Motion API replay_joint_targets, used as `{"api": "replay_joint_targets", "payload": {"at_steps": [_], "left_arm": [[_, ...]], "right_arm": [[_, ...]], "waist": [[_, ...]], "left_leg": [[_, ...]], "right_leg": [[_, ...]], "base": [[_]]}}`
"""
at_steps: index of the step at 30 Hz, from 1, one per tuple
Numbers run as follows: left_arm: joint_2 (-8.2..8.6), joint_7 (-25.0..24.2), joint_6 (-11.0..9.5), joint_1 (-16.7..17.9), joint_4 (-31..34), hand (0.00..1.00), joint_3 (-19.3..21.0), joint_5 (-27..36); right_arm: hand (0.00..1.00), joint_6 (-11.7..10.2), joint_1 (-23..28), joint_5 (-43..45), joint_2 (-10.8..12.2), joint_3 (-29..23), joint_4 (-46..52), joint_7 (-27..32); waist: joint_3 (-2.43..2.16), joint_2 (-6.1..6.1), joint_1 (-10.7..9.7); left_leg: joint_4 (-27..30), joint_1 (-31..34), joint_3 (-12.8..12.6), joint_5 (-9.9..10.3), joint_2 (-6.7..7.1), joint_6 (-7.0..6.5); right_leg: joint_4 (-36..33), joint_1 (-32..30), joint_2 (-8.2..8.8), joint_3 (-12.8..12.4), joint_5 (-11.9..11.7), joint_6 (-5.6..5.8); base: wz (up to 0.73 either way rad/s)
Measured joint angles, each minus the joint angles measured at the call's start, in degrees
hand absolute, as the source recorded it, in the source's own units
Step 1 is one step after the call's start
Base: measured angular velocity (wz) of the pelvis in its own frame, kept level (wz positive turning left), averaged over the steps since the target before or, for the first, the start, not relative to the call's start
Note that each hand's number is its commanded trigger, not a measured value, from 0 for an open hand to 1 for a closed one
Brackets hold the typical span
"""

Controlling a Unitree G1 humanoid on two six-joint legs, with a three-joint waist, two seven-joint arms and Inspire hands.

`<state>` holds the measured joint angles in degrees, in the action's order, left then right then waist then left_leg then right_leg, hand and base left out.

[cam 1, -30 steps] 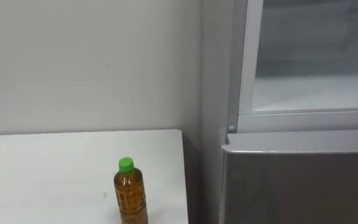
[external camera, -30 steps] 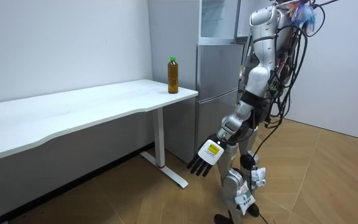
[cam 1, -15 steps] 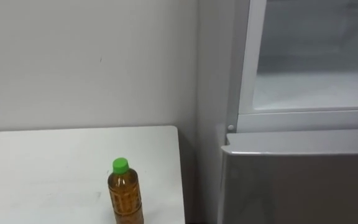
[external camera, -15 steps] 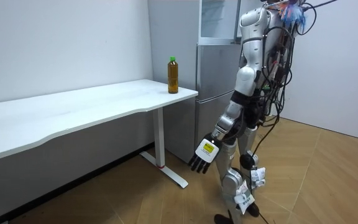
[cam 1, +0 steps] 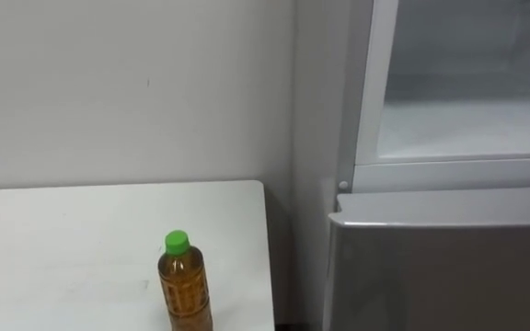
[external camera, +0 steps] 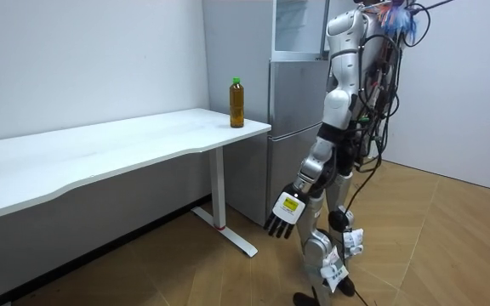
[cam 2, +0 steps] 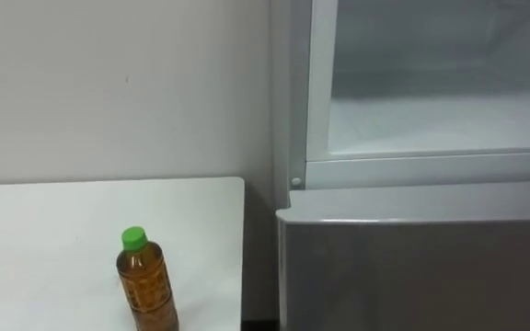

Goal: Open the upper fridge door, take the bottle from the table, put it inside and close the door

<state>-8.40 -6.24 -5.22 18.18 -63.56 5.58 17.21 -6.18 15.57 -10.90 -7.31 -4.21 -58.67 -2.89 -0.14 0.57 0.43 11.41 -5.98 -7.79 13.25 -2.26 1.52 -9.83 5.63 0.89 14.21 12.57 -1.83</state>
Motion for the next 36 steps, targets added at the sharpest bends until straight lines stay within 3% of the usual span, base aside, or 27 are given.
{"api": "replay_joint_targets", "payload": {"at_steps": [10,21,24,29,33,36], "left_arm": [[-0.06,-0.65,0.06,-0.39,-0.03,0.0,-0.03,0.1],[-0.36,-1.44,0.44,0.38,0.27,0.0,1.04,0.08],[-0.38,-1.53,0.43,0.37,0.42,0.0,0.96,0.35],[-0.37,-1.52,0.44,0.4,0.43,0.0,0.88,1.22],[-0.46,-1.55,0.55,0.26,-0.08,0.0,0.89,1.26],[-0.62,-1.58,0.8,0.12,-0.93,0.0,0.9,1.28]], "right_arm": [[0.0,0.95,0.69,-0.15,-0.09,3.49,14.7,-4.24],[0.0,2.18,3.98,2.33,-1.14,5.92,39.35,-8.98],[0.0,2.13,3.6,2.11,-2.3,6.33,41.64,-9.31],[0.0,2.7,3.24,2.2,-2.34,6.34,42.81,-9.81],[0.0,7.19,3.75,2.22,-2.71,6.37,48.59,-9.84],[0.0,8.72,3.8,2.22,-3.95,7.01,51.04,-9.84]], "waist": [[0.08,0.0,0.0],[0.2,-0.81,0.36],[0.22,-0.95,0.86],[0.31,-1.15,1.36],[0.41,-1.0,1.44],[0.52,-1.0,1.55]], "left_leg": [[-0.03,0.21,-0.03,0.0,0.01,0.0],[-0.05,0.2,0.0,0.0,0.01,0.0],[-0.03,0.21,0.17,0.0,0.0,0.0],[-0.01,0.38,0.1,0.0,-0.01,0.0],[-0.09,0.36,0.02,0.0,-0.03,0.0],[-0.08,0.31,-0.04,0.0,-0.1,0.0]], "right_leg": [[-0.05,-0.04,0.03,0.23,-0.08,0.01],[0.01,0.13,-0.08,0.02,-0.09,0.01],[-0.06,0.12,-0.05,0.04,-0.1,0.0],[-0.08,-0.06,-0.03,0.13,-0.1,0.0],[-0.17,-0.19,-0.01,0.13,-0.13,-0.04],[-0.68,-0.44,-0.03,0.07,-0.22,-0.12]], "base": [[0.01],[0.0],[0.0],[0.0],[-0.01],[-0.02]]}}
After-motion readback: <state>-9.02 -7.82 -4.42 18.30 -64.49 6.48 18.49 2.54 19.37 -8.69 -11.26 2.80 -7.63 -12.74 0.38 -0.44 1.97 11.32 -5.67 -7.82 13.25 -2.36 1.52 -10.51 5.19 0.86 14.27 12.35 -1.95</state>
